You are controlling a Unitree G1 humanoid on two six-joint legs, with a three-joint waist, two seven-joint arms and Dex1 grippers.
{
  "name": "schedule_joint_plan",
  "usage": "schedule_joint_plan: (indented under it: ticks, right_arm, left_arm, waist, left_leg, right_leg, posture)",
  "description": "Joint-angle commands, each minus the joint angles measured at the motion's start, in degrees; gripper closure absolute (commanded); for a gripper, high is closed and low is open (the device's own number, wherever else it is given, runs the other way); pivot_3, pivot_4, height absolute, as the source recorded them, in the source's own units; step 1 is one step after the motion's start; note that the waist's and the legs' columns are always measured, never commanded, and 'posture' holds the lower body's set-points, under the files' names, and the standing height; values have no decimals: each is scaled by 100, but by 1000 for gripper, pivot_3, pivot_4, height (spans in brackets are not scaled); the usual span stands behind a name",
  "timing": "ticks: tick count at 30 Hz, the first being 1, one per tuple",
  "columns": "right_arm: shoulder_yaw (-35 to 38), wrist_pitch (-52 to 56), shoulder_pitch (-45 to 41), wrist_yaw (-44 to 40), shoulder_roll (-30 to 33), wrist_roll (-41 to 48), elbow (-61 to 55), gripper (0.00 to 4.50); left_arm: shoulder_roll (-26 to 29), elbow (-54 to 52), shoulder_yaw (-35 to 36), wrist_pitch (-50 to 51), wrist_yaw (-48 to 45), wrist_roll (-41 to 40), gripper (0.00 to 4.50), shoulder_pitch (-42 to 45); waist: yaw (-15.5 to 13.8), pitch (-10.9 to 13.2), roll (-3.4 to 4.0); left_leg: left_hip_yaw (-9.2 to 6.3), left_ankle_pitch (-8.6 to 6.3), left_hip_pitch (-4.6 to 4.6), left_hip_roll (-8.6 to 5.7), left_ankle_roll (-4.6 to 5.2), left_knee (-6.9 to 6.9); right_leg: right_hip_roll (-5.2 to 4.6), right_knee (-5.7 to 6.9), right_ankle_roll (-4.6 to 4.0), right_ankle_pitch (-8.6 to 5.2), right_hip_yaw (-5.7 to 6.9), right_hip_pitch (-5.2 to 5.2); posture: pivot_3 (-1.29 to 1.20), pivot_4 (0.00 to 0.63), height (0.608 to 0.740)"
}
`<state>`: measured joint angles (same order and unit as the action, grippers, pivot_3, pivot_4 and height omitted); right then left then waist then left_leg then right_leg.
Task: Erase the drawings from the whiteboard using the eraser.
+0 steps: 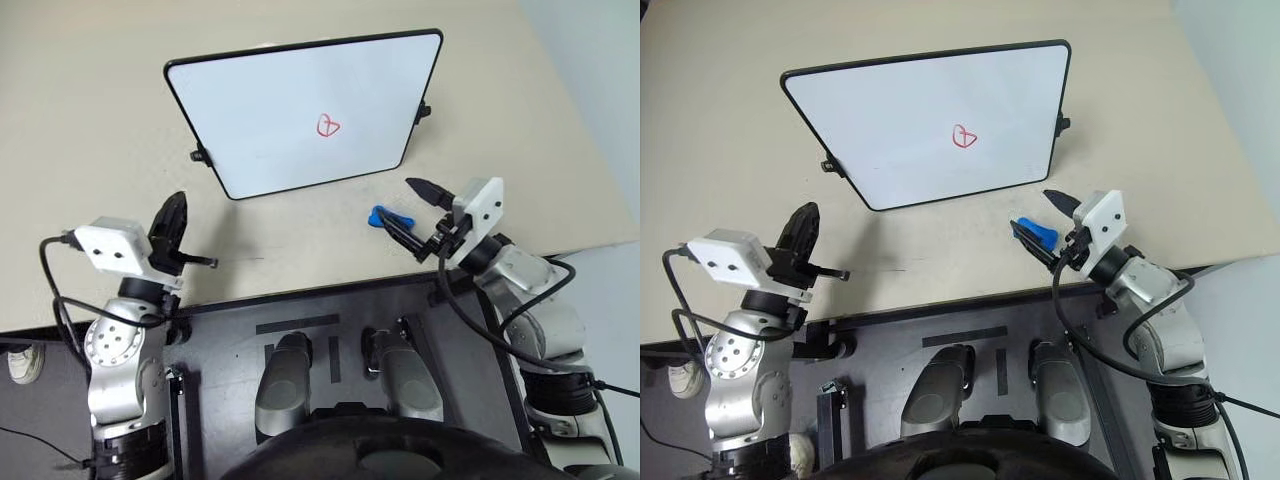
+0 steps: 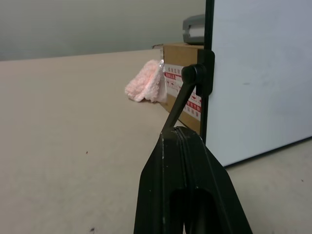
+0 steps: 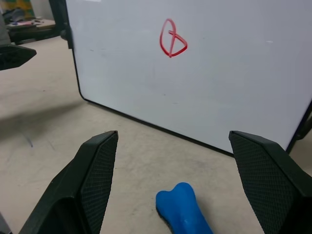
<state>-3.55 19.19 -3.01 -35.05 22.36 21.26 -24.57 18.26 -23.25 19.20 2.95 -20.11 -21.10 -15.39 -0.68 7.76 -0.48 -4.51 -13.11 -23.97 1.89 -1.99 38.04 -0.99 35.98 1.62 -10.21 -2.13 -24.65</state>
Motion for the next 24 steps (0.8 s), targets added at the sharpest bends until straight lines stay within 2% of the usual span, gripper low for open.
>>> schedule_joint_plan:
  ticks: [1, 12, 19, 24]
  right_arm:
    - [37, 0, -27, -109, 48, 151, -167, 662]
    - [28, -129, -59, -196, 79, 47, -24, 662]
    - [-65, -387, -435, -298, 68, -186, 444, 662]
    - [-153, -442, -784, -472, 111, -226, 749, 662]
  left_arm:
    - [-22, -353, 21, -30, -35, -103, 4500, -108]
    - [-120, -479, -186, -128, 34, 98, 4500, -204]
    - [-300, -241, -447, -403, 91, 342, 4500, -3]
    - [-431, -458, -572, -499, 143, 465, 4500, -106]
  waist:
    - [-1, 0, 0]
    - [7, 0, -1]
    - [9, 0, -1]
    - [8, 0, -1]
  left_leg:
    - [-1, 0, 0, 0, 0, 0]
    - [-2, -1, 0, 2, -3, -2]
    - [-2, 0, 1, 1, -1, 2]
    - [-2, -3, 0, 2, -1, 1]
  right_leg:
    - [0, 0, -1, -1, 0, 0]
    - [1, 2, -2, -1, -1, -2]
    - [0, 2, -6, 1, -2, -1]
    - [0, 2, -22, 11, -2, -2]
  posture:
    - [0, 150, 740]
    - [0, 150, 740]
    - [0, 150, 740]
    - [0, 150, 740]
